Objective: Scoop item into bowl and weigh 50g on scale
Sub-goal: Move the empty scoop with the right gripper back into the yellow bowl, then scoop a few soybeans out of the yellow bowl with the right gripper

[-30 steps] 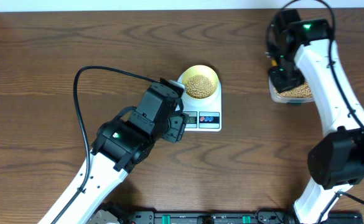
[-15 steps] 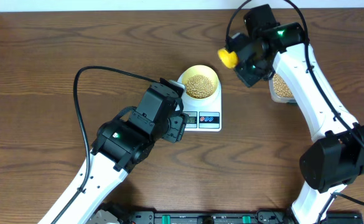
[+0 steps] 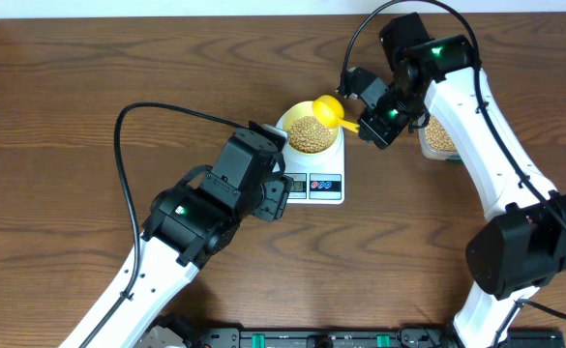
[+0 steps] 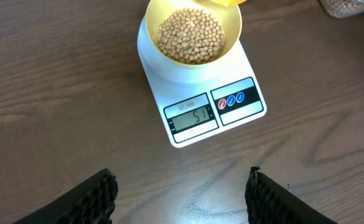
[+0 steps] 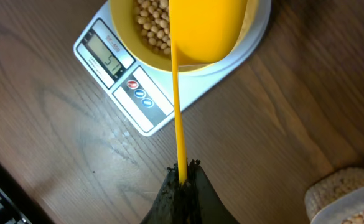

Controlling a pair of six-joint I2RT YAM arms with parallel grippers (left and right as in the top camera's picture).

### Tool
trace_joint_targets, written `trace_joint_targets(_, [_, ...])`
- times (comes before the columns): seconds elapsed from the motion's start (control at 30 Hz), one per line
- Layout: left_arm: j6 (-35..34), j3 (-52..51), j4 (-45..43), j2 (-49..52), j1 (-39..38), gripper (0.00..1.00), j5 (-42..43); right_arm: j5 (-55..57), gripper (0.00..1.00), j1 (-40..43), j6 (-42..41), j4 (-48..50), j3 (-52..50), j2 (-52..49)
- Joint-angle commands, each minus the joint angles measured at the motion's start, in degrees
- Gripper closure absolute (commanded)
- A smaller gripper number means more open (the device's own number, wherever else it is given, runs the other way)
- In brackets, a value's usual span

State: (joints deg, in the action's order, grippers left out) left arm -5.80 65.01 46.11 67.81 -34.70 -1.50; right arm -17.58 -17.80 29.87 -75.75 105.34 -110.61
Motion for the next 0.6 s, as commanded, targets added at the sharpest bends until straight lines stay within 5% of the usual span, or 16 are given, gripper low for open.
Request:
trace_joint_targets(0.0, [-0.28, 1.49, 0.13, -0.46, 0.24, 0.31, -0.50, -2.08, 0.99, -0.37, 1.99, 0.17, -0.04, 1.20])
trace_joint_targets(0.57, [-0.28, 1.49, 0.13, -0.46, 0.24, 0.31, -0.50, 6.99, 0.99, -5.51, -1.60, 3.78, -0.15, -1.79])
